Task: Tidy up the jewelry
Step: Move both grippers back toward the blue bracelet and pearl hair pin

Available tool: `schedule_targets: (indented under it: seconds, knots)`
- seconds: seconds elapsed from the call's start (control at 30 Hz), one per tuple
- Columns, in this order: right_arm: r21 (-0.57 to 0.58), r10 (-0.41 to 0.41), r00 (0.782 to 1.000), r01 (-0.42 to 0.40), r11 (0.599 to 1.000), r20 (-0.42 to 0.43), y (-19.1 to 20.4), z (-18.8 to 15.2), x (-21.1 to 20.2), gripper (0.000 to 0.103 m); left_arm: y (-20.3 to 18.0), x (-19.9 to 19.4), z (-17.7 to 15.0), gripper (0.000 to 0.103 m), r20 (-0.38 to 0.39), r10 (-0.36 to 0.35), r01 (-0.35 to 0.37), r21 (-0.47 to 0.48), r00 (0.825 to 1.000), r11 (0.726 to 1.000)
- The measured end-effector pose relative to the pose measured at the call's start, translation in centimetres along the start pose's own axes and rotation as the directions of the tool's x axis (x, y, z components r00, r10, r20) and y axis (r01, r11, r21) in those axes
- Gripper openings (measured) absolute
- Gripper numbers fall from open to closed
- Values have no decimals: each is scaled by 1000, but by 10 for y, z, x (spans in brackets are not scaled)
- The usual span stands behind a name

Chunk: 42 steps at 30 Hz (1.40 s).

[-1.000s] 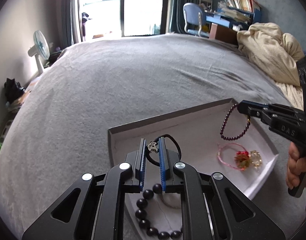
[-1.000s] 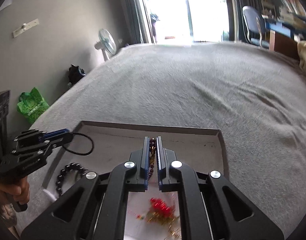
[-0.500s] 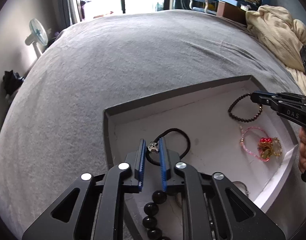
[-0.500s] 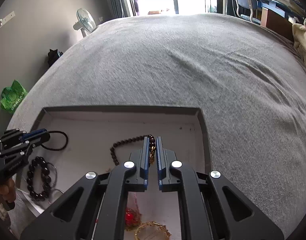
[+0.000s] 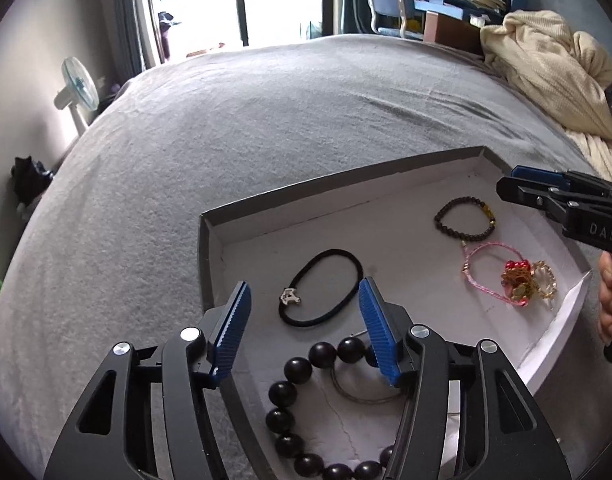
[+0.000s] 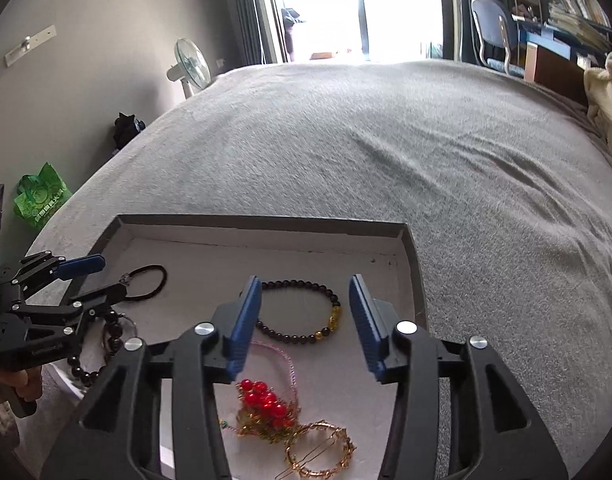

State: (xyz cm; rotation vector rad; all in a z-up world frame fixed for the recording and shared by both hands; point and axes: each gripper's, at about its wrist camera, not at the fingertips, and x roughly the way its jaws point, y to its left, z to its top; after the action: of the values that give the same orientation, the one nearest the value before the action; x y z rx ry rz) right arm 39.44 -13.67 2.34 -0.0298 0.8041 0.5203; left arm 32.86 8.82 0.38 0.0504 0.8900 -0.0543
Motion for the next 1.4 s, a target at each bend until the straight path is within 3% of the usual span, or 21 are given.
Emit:
schedule_targets:
  seconds: [0.03, 0.07, 0.1, 0.47, 0.63, 0.93, 1.4]
  knots:
    - [4, 6, 1000, -6, 1000, 10, 0, -1, -3, 53, 0, -2, -1, 63, 5, -2, 2, -5, 1000, 1000]
    - [6, 9, 1000, -9, 1000, 17, 0, -3, -6, 56, 0, -5, -2, 75, 17, -1, 1, -13, 1000, 1000]
    - [7, 10, 1000, -10, 1000, 24, -1, -4, -8, 57, 0, -8, -3, 79, 36, 0, 0, -17, 999, 1000]
    - [-9, 10, 986, -9, 1000, 168, 4, -45, -51, 89, -4, -43, -33, 89, 175, -51, 60, -45, 983, 997]
    - [-11, -5, 979, 7, 1000, 204, 3, -69, -67, 96, -10, -60, -52, 92, 221, -40, 54, -57, 974, 997]
    - [42, -16, 972, 6, 999, 236, -2, -101, -97, 97, -19, -87, -79, 94, 246, -38, 64, -96, 968, 993]
    - [6, -36, 956, 35, 999, 290, 23, -138, -135, 97, -40, -114, -138, 95, 250, -30, 59, -106, 968, 993]
